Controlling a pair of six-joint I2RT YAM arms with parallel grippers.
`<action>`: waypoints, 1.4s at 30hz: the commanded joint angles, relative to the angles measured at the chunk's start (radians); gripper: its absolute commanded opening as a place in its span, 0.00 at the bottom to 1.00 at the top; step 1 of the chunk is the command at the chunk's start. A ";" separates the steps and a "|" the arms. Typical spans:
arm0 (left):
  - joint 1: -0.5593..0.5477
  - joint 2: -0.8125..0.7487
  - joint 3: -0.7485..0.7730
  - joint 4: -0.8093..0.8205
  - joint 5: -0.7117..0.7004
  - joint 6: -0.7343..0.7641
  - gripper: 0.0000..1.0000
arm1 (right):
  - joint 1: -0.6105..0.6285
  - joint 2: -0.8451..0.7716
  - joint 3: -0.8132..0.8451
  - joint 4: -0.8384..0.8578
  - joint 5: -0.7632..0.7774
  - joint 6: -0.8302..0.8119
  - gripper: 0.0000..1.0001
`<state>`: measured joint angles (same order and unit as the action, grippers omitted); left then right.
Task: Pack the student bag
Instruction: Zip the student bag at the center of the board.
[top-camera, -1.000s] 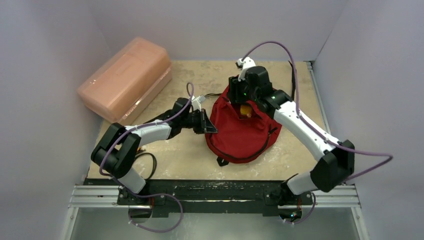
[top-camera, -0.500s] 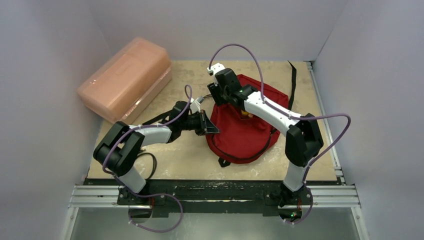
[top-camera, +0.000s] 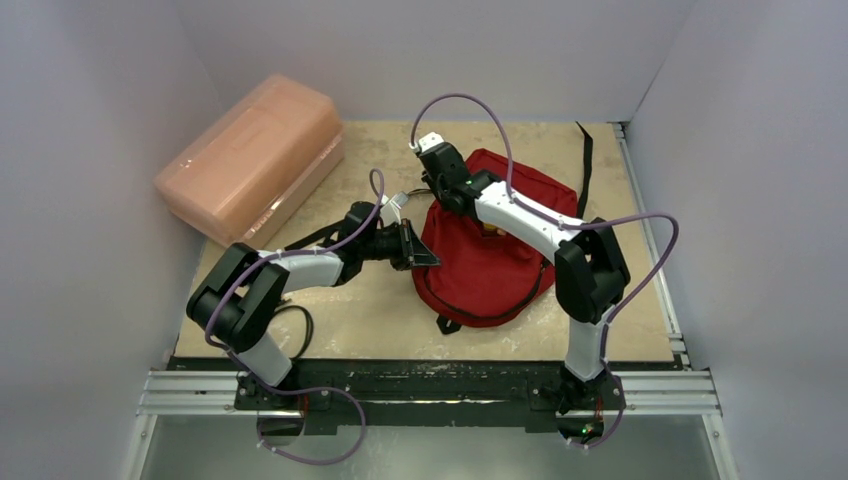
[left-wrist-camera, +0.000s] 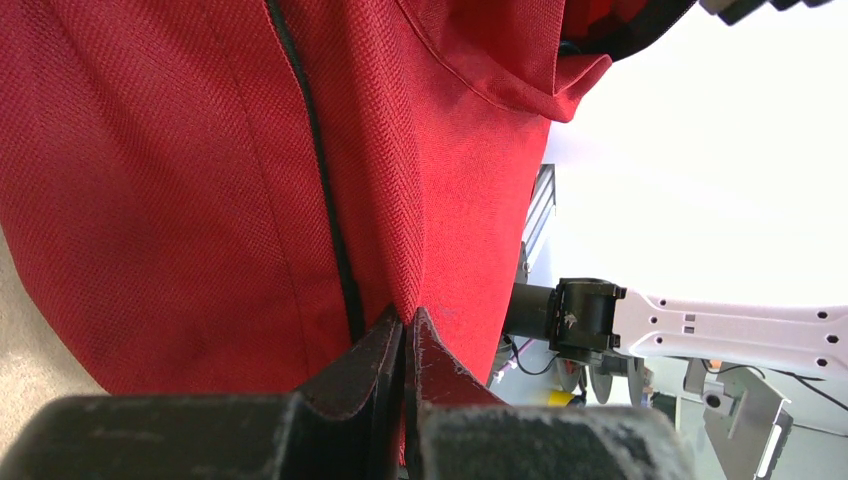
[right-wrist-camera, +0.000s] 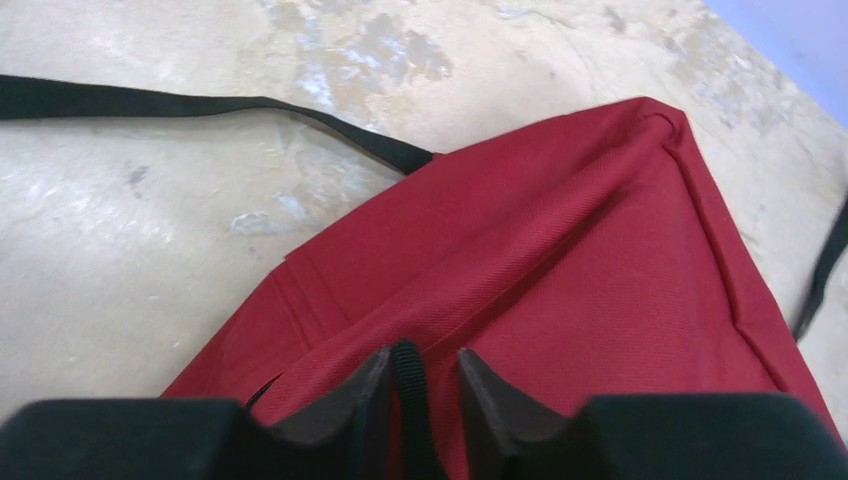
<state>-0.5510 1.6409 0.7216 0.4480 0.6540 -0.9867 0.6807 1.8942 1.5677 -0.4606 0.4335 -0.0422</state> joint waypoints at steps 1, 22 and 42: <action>-0.004 -0.003 0.001 0.045 0.028 0.006 0.00 | 0.015 -0.003 0.049 0.020 0.113 0.000 0.27; 0.036 -0.004 0.272 -0.287 -0.138 0.114 0.47 | 0.006 -0.275 -0.266 0.344 0.054 0.273 0.00; 0.068 0.296 0.573 -0.364 -0.077 0.170 0.33 | -0.060 -0.379 -0.420 0.488 -0.093 0.377 0.00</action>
<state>-0.4908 1.8935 1.2594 0.0422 0.5327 -0.8185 0.6323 1.5692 1.1503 -0.0605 0.3630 0.3050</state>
